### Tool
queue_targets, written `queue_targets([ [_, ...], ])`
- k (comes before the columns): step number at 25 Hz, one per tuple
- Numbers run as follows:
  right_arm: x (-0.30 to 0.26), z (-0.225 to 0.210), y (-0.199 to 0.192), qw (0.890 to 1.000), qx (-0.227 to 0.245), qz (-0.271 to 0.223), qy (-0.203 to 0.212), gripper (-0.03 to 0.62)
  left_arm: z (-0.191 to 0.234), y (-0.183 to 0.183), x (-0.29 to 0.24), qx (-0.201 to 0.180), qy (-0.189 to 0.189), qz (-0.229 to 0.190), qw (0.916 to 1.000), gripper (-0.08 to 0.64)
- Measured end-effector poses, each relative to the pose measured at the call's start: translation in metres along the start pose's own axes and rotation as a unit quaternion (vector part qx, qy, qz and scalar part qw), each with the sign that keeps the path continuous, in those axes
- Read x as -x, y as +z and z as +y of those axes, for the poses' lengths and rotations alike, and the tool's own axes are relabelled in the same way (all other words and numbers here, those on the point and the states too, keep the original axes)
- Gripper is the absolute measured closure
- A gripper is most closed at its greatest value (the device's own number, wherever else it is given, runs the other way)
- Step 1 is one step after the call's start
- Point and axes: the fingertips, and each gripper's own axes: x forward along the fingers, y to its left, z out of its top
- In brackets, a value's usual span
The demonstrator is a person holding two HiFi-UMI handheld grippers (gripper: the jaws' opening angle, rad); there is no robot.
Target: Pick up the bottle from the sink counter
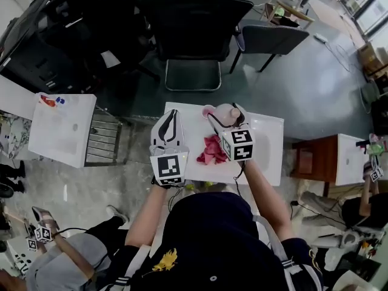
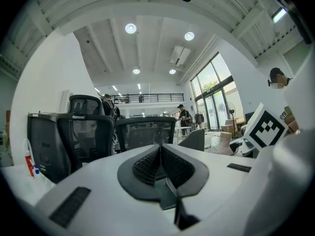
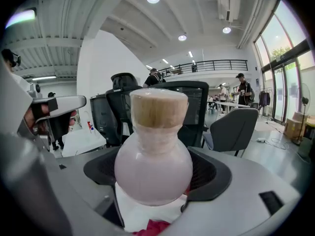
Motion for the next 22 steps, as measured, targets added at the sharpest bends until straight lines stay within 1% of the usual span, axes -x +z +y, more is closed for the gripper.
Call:
queue_targets([
  [7,0.051,-0.027,0.015,0.999,0.000,-0.017,-0.033,0.170,-0.036,0.006,-0.017,-0.007,-0.040,-0.005,0.9992,0.538],
  [12,0.082,-0.054,0.026,0.997,-0.008,-0.023,-0.067,0.170,-0.064,0.016,-0.030,-0.015,-0.069,-0.009,0.9975,0.538],
  [22,0.134,-0.086,0.015,0.992,-0.043,-0.031,-0.113,0.170,-0.124,0.032,-0.041,-0.021,-0.134,-0.022,0.9906,0.538],
])
